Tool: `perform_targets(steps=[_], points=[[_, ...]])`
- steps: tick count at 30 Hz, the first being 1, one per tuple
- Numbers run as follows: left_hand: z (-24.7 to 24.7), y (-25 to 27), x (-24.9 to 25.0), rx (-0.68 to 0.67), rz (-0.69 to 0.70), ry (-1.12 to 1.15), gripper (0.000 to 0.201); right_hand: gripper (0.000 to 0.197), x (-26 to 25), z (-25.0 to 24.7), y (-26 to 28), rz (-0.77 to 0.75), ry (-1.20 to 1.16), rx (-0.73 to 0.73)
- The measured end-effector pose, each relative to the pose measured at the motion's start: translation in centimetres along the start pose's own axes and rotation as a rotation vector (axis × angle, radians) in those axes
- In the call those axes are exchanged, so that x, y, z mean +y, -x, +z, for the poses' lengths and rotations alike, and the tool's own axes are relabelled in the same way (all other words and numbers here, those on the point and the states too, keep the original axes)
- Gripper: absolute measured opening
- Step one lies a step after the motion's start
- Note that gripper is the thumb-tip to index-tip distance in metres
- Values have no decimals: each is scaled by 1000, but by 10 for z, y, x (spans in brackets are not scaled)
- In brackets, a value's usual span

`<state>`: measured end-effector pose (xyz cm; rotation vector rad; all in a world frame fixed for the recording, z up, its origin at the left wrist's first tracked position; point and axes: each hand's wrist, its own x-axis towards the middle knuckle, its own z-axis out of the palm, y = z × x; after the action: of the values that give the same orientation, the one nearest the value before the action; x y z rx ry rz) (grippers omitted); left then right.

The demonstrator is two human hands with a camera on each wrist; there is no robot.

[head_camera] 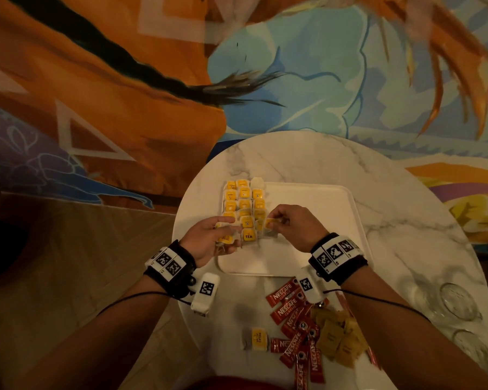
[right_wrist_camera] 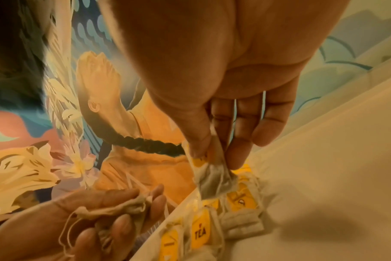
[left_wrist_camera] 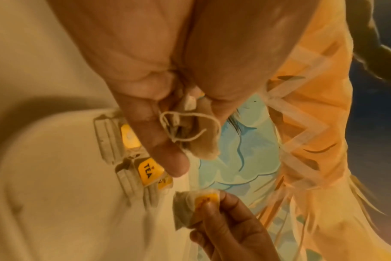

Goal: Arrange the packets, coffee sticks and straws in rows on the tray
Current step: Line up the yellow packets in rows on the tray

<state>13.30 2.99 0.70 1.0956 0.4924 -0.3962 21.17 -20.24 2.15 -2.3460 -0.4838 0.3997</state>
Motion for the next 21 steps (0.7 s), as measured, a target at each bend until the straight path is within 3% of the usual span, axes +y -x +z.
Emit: perform_targets(steps=[7, 15, 21], points=[[-10, -5, -5, 98, -12, -123, 20, 16, 7, 11, 0, -9, 115, -173], [-6, -2, -3, 51, -55, -22, 28, 11, 15, 30, -12, 40, 192, -102], [-4, 1, -4, -70, -51, -39, 48, 31, 13, 31, -13, 84, 219, -45]])
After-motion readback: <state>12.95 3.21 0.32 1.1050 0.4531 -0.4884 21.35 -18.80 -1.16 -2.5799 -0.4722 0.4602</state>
